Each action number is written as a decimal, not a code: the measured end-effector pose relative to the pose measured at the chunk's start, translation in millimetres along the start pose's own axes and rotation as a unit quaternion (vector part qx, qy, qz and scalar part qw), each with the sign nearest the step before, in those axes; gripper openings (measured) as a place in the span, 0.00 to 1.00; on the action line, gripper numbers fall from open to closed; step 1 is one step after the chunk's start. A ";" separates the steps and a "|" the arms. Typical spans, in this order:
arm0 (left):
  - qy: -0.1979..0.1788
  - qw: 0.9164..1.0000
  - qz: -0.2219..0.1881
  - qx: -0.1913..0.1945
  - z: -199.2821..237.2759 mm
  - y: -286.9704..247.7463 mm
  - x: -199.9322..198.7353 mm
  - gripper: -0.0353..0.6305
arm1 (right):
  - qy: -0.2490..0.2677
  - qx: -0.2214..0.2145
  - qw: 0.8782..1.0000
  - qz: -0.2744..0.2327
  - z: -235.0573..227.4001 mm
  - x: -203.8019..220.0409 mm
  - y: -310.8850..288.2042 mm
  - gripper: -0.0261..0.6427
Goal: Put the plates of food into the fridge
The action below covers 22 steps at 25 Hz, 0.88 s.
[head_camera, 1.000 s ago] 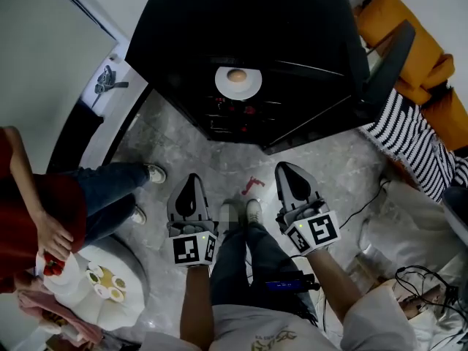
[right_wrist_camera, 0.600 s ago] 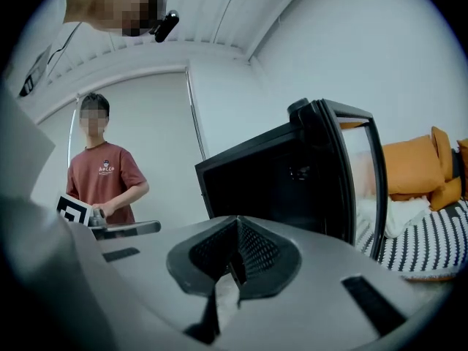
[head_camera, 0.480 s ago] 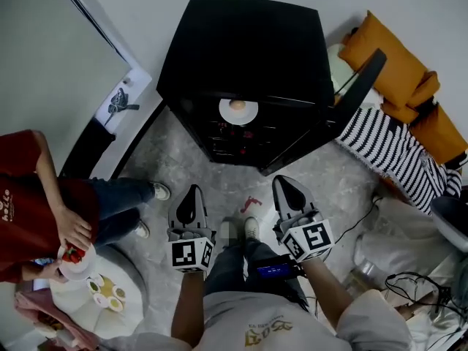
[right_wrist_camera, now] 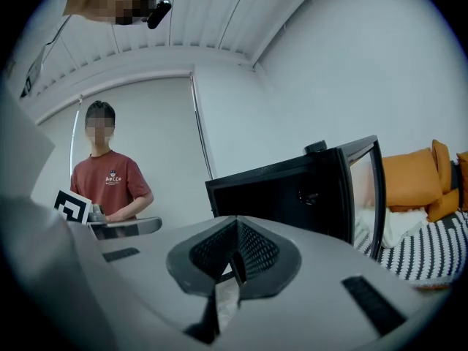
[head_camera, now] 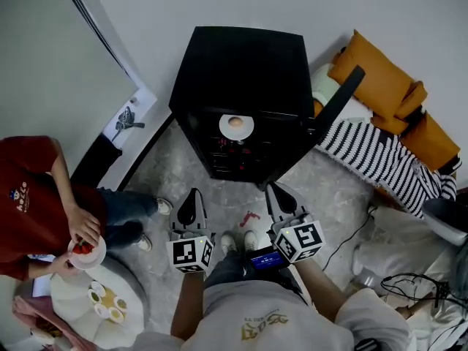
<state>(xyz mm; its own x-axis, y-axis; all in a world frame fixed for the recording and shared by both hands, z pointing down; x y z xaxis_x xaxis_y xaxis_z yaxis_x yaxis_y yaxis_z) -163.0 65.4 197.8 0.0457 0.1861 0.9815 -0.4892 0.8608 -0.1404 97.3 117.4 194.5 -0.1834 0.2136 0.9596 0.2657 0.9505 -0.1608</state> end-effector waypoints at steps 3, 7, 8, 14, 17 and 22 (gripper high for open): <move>0.003 1.000 -0.003 0.004 -2.2 7.5 -13.6 0.06 | -0.005 0.008 1.000 -0.003 5.6 -7.0 10.2 0.06; -0.008 1.000 -0.013 0.016 -7.9 13.3 -26.8 0.06 | -0.006 0.017 1.000 -0.011 9.5 -15.5 18.6 0.06; -0.011 1.000 -0.015 0.019 -9.7 14.6 -29.0 0.06 | -0.005 0.020 1.000 -0.014 10.0 -18.1 20.0 0.06; -0.012 0.999 -0.025 0.030 -18.2 21.8 -35.6 0.06 | 0.013 0.035 0.999 -0.018 13.9 -27.0 25.9 0.05; -0.011 0.999 -0.030 0.031 -19.0 23.9 -36.5 0.06 | 0.023 0.038 0.999 -0.015 18.0 -25.1 28.9 0.05; -0.010 0.999 -0.030 0.032 -20.0 25.0 -38.5 0.06 | 0.015 0.043 0.999 -0.014 19.2 -23.4 34.9 0.05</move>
<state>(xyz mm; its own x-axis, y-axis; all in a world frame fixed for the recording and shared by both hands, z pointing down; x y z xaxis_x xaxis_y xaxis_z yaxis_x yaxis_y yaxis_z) -159.6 89.1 153.9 0.0588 0.1245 0.9905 -0.5408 0.8379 -0.0733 92.7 149.9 162.0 -0.1600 0.1806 0.9705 0.1788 0.9722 -0.1515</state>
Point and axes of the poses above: the fingertips, and each gripper's own axes: y backward along the fingers, z to its left, x out of its underside, the point moved 10 cm from there along y, backward along the fingers, and after that the axes turned 1 degree about y, right-handed, at the moved point
